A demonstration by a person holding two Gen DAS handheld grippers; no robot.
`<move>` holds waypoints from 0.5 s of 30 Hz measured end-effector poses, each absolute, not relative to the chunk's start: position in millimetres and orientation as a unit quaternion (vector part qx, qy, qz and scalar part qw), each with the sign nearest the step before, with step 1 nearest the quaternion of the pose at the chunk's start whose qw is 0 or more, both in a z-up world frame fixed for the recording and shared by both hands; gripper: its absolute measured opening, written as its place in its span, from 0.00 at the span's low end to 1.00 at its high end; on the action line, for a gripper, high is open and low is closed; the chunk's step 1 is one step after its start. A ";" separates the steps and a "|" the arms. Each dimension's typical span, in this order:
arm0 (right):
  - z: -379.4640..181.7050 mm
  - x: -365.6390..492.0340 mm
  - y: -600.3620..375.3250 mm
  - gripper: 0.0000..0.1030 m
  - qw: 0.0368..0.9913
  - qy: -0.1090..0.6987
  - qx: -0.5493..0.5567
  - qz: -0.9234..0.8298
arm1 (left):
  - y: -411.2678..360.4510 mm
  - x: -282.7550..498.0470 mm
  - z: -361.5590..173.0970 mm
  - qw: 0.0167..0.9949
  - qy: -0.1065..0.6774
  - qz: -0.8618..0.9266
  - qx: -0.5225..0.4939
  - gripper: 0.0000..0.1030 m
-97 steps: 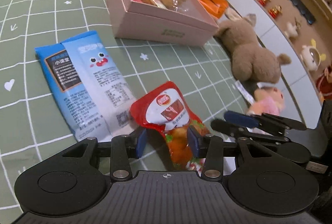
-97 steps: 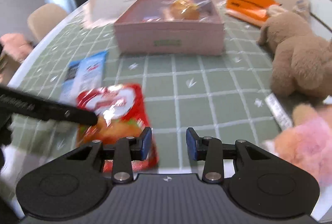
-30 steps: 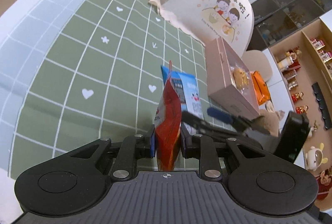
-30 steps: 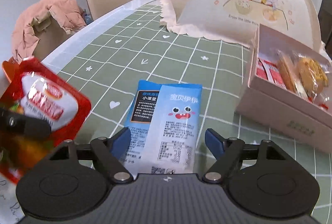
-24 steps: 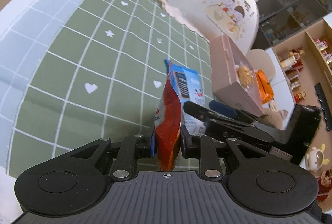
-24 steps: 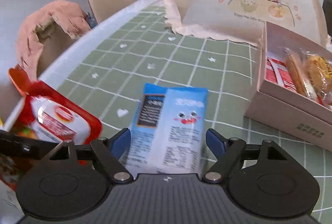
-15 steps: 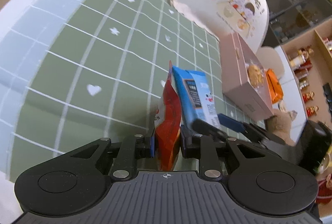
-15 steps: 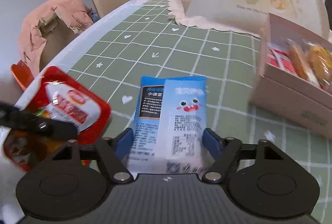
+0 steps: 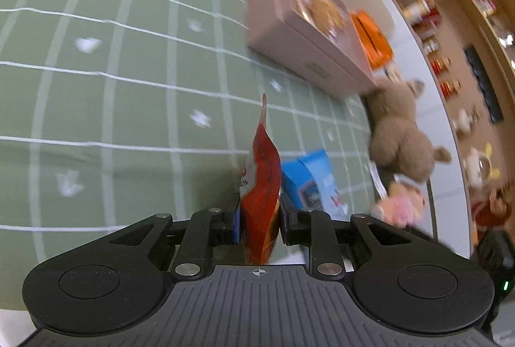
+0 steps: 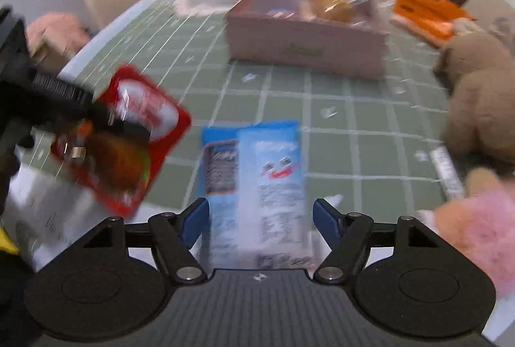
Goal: Organize snacks
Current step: 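Carry both packets into the pink box and open both tools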
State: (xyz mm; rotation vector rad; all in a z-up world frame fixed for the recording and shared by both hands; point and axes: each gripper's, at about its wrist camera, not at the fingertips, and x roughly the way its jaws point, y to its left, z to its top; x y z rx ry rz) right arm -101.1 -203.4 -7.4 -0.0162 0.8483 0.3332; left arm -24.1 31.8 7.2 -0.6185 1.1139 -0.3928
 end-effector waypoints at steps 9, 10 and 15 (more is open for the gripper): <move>-23.0 -71.6 -197.4 0.73 0.892 0.422 0.031 0.159 | 13.9 -28.7 11.8 0.787 0.528 -0.184 -0.260 0.25; -23.9 -70.3 -196.4 0.74 0.890 0.423 0.038 0.164 | 15.1 -30.0 12.1 0.788 0.530 -0.178 -0.257 0.25; -24.4 -71.8 -188.5 0.75 0.885 0.427 0.035 0.183 | 13.4 -35.3 16.2 0.796 0.527 -0.168 -0.245 0.25</move>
